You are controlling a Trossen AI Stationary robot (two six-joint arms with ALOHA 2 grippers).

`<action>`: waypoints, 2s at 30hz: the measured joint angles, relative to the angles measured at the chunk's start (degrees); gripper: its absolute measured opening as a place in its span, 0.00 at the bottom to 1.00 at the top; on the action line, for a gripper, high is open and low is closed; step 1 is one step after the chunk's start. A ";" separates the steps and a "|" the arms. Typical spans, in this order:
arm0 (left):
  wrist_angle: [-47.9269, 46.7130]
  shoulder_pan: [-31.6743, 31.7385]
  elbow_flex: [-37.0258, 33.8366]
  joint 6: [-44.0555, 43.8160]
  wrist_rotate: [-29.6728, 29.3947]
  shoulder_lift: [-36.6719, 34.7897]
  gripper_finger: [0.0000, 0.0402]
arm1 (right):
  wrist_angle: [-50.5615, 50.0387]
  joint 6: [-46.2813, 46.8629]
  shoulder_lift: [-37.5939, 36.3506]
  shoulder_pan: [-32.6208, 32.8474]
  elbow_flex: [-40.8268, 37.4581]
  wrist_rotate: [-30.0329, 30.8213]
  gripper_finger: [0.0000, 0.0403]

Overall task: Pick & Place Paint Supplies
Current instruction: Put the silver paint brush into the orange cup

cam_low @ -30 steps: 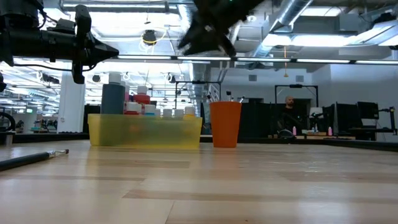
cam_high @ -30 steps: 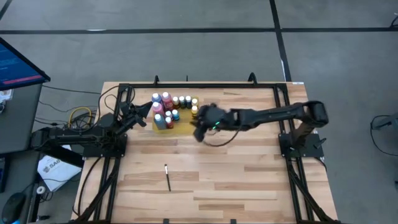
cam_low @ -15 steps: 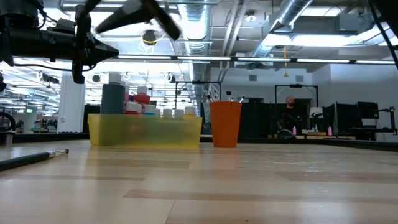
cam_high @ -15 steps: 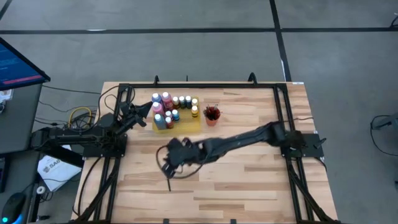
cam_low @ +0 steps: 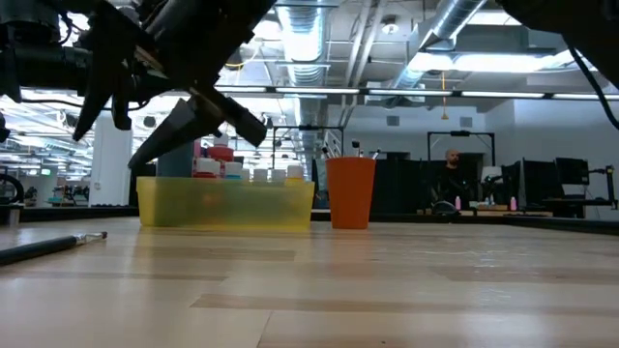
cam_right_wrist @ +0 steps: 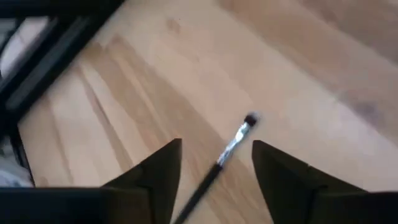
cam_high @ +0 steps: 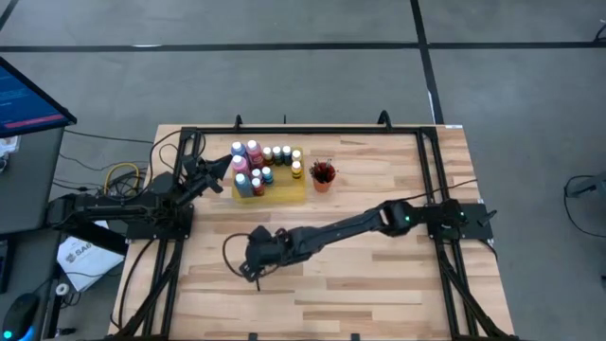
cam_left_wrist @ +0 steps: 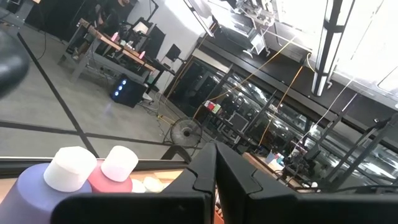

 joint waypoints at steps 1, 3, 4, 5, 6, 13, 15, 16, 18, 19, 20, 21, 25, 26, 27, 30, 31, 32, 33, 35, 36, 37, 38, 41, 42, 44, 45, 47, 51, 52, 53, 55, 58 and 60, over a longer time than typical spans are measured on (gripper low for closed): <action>0.01 -0.01 -0.02 0.00 -0.02 0.00 0.00 | -0.14 0.99 0.22 -0.30 0.21 0.03 0.49; 0.01 -0.01 -0.01 0.00 -0.01 0.00 0.00 | -0.82 2.37 0.33 -0.94 0.17 0.40 0.52; -0.01 0.00 0.00 0.00 -0.01 0.00 0.00 | -1.07 2.57 0.41 -1.23 0.03 0.45 0.53; 0.01 -0.01 -0.01 0.00 -0.01 0.00 0.00 | -0.45 2.62 0.55 -1.54 0.00 0.50 0.54; 0.01 -0.01 0.00 0.00 -0.01 0.00 0.00 | 0.27 2.67 0.66 -1.82 0.01 0.57 0.54; -0.01 -0.01 -0.02 0.00 -0.01 0.00 0.00 | -0.28 2.81 2.41 -1.70 -0.07 0.50 0.50; 0.01 -0.01 0.00 0.00 -0.01 0.00 0.00 | 1.33 2.80 3.04 -1.62 0.09 0.35 0.48; 0.00 -0.01 -0.01 0.00 0.00 0.00 0.00 | 2.03 2.80 3.19 -1.49 0.18 0.34 0.47; 0.01 0.01 0.00 0.00 0.00 0.00 0.00 | 1.74 2.65 3.47 -1.34 0.13 0.34 0.45; -0.01 0.01 -0.02 0.00 0.00 0.00 0.00 | 1.88 2.52 4.01 -1.25 0.13 0.54 0.44; 0.01 0.01 0.00 0.00 -0.02 0.00 0.00 | 2.16 2.26 4.43 -1.22 0.16 0.77 0.44; 0.01 -0.01 -0.01 0.00 -0.02 0.00 0.00 | 1.65 1.84 4.69 -1.26 0.09 1.18 0.43; 0.01 0.00 0.00 0.00 -0.02 0.00 0.00 | 2.38 0.83 5.07 -1.57 0.20 1.78 0.42; 0.01 0.01 -0.02 0.00 -0.02 0.00 0.00 | 2.60 0.75 5.09 -1.76 0.20 1.88 0.42; -0.01 -0.01 -0.02 0.00 0.00 0.00 0.00 | 2.74 0.67 5.21 -1.90 0.13 1.88 0.42; 0.00 -0.01 -0.02 0.00 -0.01 0.00 0.00 | 5.16 -0.14 5.49 -2.15 0.00 2.09 0.43; 0.01 0.00 -0.02 0.00 -0.01 0.00 0.00 | 5.63 -0.24 5.41 -2.11 0.03 2.70 0.43; 0.01 0.00 -0.02 0.00 -0.01 0.00 0.00 | 5.78 -0.45 5.33 -2.01 0.09 3.45 0.43; -0.01 -0.01 -0.02 0.00 0.00 0.00 0.00 | 5.77 -0.72 5.33 -1.94 0.09 3.81 0.43; 0.01 -0.01 -0.02 0.00 -0.02 0.00 0.00 | 5.55 -0.83 5.33 -1.92 0.09 3.77 0.42; -0.01 -0.01 0.00 0.00 0.00 0.00 0.00 | 5.44 -0.83 5.33 -1.92 0.09 3.78 0.41; 0.01 0.01 -0.02 0.00 0.00 0.00 0.00 | 5.54 -0.88 5.33 -1.85 0.09 3.87 0.41; 0.01 0.00 -0.01 0.00 -0.02 0.00 0.00 | 5.60 -1.29 5.33 -1.68 0.09 4.47 0.41; 0.01 0.00 -0.02 0.00 -0.01 0.00 0.00 | 5.68 -2.92 5.33 -1.42 -0.17 7.42 0.39; 0.01 0.01 -0.01 0.00 -0.01 0.00 0.00 | 5.70 -3.23 5.33 -1.37 -0.33 7.98 0.39; 0.01 0.00 0.00 0.00 0.00 0.00 0.00 | 6.30 -3.62 5.33 -1.44 -0.94 8.10 0.38; 0.01 -0.01 -0.01 0.00 -0.01 0.00 0.00 | 7.05 -3.67 5.33 -1.44 -1.40 8.02 0.38; 0.01 -0.01 -0.01 0.00 -0.01 0.00 0.00 | 9.43 -3.44 5.33 -1.23 -2.86 7.84 0.37; 0.01 0.00 0.00 0.00 -0.02 0.00 0.00 | 11.34 -3.34 5.34 -0.46 -4.22 7.87 0.37; -0.01 0.01 -0.02 0.00 -0.02 0.00 0.00 | 11.43 -3.23 5.22 -0.32 -4.60 7.89 0.37; 0.01 -0.01 -0.02 0.00 0.00 0.00 0.00 | 11.35 -3.21 5.20 -0.26 -5.00 7.84 0.37; 0.01 -0.01 0.00 0.00 0.00 0.00 0.00 | 11.44 -3.13 5.25 -0.28 -5.61 7.80 0.37; 0.01 0.00 0.00 0.00 0.00 0.00 0.00 | 12.08 -1.27 5.10 -0.32 -6.78 7.96 0.37; 0.01 0.01 0.00 0.00 0.00 0.00 0.00 | 12.55 -0.81 4.94 -0.36 -7.63 8.17 0.37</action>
